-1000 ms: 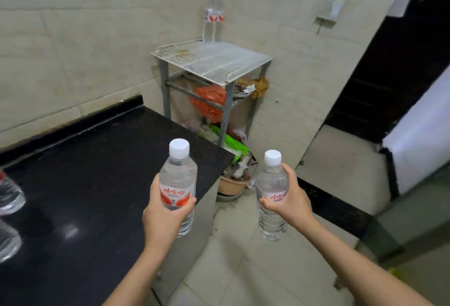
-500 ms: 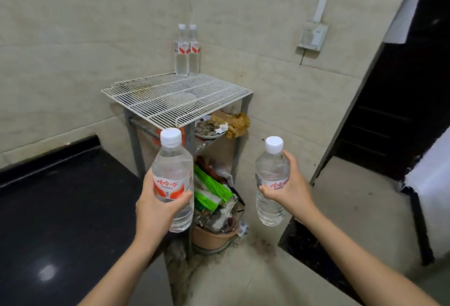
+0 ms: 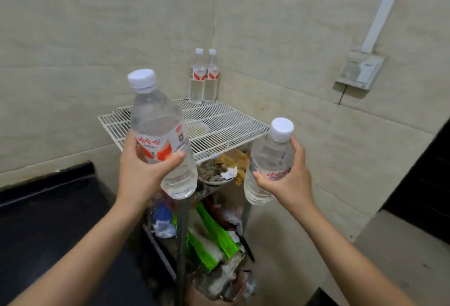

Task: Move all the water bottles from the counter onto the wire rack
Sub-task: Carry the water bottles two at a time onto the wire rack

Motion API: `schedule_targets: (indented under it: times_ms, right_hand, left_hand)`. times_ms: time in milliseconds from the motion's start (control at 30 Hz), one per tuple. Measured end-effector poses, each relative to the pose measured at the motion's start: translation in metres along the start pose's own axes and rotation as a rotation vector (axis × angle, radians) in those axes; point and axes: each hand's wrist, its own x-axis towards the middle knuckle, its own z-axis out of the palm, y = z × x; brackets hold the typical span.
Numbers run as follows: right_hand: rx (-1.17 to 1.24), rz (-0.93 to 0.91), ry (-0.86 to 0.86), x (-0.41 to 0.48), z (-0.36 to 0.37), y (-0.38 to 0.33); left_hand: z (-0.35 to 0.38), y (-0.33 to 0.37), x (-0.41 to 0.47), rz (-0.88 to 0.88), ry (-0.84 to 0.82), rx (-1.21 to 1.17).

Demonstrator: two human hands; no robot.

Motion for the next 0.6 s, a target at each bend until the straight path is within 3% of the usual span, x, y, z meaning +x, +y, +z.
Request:
schedule_targets:
  times_ms: [267, 600]
  right_hand:
    - [0.151, -0.142, 0.053, 0.168, 0.037, 0.013]
    - [0.182, -0.052, -0.108, 0.303, 0.105, 0.058]
  left_hand:
    - [0.063, -0.031, 0.131, 0.046, 0.099, -0.007]
    - [0.062, -0.062, 0.206, -0.024, 0.156, 0.123]
